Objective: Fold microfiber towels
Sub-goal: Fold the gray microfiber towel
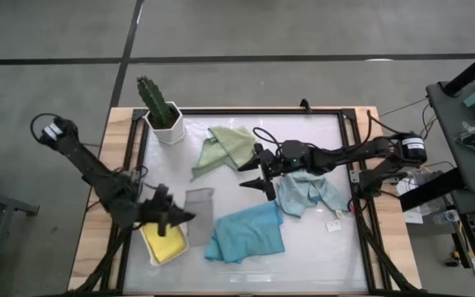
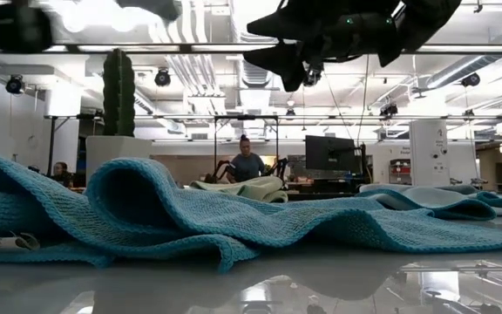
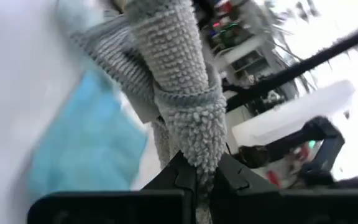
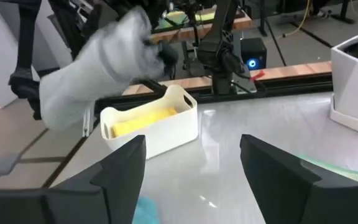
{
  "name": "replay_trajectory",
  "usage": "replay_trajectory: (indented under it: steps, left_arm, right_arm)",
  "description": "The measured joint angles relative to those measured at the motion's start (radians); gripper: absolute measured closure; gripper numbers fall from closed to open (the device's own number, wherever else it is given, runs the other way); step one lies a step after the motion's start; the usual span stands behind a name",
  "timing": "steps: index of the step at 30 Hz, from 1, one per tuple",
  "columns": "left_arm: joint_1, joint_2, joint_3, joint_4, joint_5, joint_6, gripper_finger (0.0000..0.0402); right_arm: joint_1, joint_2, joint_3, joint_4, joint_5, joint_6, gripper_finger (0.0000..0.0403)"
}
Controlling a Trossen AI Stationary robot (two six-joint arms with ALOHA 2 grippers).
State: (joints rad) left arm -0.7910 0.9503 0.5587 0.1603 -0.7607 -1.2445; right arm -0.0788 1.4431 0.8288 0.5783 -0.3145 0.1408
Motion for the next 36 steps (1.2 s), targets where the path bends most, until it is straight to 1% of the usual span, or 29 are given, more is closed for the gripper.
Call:
replay_trajectory:
  steps: [3,7,9,12,14,16,17,19,20,21,22,26,27,30,31,32,36]
  left_arm:
    - [-0.085,-0.018,0.001,-0.147,-0.061,-0.256,0.0401]
    - [-0.176,-0.020,0.005,-0.301,-0.083,-0.510,0.0401]
    - [-0.216,-0.021,0.005,-0.331,-0.076,-0.602,0.0401]
    - [-0.271,-0.032,0.005,-0.356,-0.050,-0.672,0.0401]
    - [-0.295,-0.047,0.005,-0.406,-0.048,-0.716,0.0401]
    - [-0.312,-0.064,0.005,-0.494,-0.013,-0.791,0.0402]
    - [-0.317,-0.070,0.005,-0.541,0.025,-0.837,0.0402]
    - [-0.321,-0.085,0.005,-0.624,0.158,-0.910,0.0402]
    - [-0.321,-0.091,0.005,-0.664,0.223,-0.934,0.0402]
    - [-0.321,-0.095,0.005,-0.696,0.255,-0.950,0.0402]
    - [-0.321,-0.099,0.005,-0.719,0.260,-0.959,0.0402]
    - [-0.319,-0.134,0.005,-0.762,0.182,-0.976,0.0402]
    - [-0.319,-0.139,0.005,-0.779,0.186,-0.979,0.0402]
    - [-0.320,-0.152,0.005,-0.840,0.253,-0.995,0.0401]
    - [-0.319,-0.153,0.005,-0.872,0.261,-1.004,0.0401]
    - [-0.314,-0.153,0.005,-0.900,0.262,-1.008,0.0401]
    - [-0.275,-0.152,0.005,-0.963,0.206,-1.015,0.0401]
  right_arm:
    - [0.000,0.015,0.000,0.002,0.000,-0.001,0.0152]
    - [0.000,0.040,0.000,0.011,0.000,0.005,0.0151]
    - [0.000,0.047,0.000,0.020,0.000,0.011,0.0151]
    - [0.000,0.057,0.000,0.039,0.000,0.017,0.0153]
    - [0.000,0.062,0.000,0.053,0.000,0.018,0.0154]
    - [0.000,0.066,0.000,0.063,0.000,0.018,0.0153]
    - [0.000,0.067,0.000,0.065,0.000,0.018,0.0152]
    - [0.000,0.070,0.000,0.065,0.000,0.018,0.0151]
    - [0.000,0.071,0.000,0.065,0.000,0.018,0.0150]
    - [0.000,0.072,0.000,0.064,0.000,0.019,0.0150]
    - [0.000,0.074,0.000,0.064,0.000,0.021,0.0151]
    - [0.000,0.078,0.000,0.066,0.000,0.022,0.0154]
    - [0.000,0.078,0.000,0.067,0.000,0.019,0.0155]
    - [0.000,0.078,0.000,0.072,0.000,0.018,0.0156]
    - [0.000,0.078,0.000,0.074,0.000,0.018,0.0156]
    - [0.000,0.078,0.000,0.076,0.000,0.018,0.0156]
    - [0.000,0.078,0.000,0.077,0.000,0.016,0.0156]
